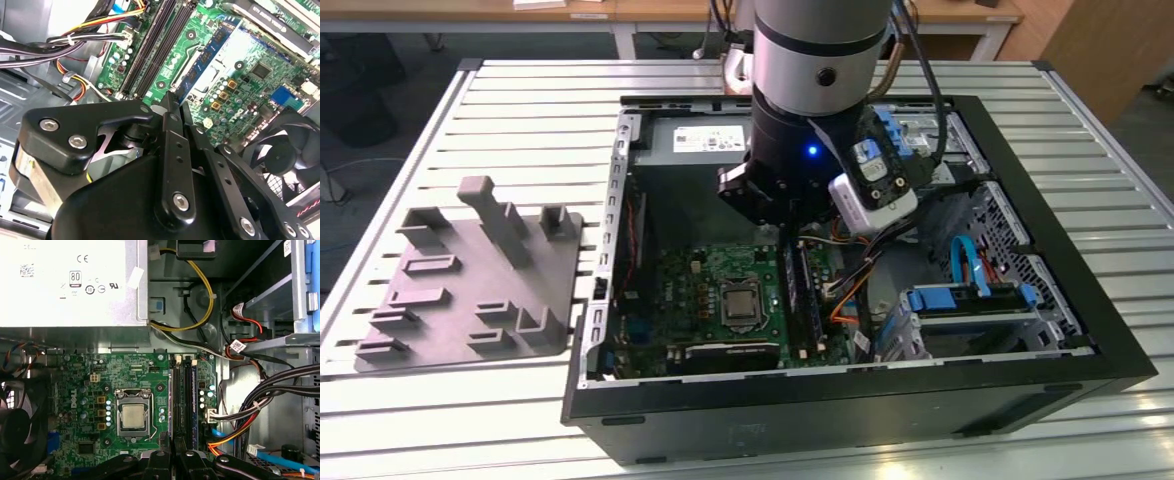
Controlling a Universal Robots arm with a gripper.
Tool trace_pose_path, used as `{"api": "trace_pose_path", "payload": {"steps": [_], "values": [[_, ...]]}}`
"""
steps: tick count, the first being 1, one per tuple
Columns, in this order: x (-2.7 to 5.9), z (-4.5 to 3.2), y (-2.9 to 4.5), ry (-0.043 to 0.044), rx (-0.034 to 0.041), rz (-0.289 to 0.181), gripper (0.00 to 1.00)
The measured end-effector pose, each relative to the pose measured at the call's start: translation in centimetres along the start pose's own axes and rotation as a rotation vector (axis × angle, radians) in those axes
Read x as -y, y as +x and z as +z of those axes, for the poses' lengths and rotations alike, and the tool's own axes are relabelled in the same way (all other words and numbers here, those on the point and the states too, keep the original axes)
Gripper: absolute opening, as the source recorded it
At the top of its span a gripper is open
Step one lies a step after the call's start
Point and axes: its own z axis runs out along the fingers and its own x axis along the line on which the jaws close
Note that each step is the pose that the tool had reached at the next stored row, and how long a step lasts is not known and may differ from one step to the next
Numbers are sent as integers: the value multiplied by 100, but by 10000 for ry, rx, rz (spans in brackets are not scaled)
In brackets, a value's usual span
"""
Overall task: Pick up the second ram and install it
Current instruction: 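Insert the second ram into the second slot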
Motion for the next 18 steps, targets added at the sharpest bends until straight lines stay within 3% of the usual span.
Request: {"api": "trace_pose_path", "payload": {"steps": [18], "values": [[0, 2, 0, 28, 41, 972, 14]]}}
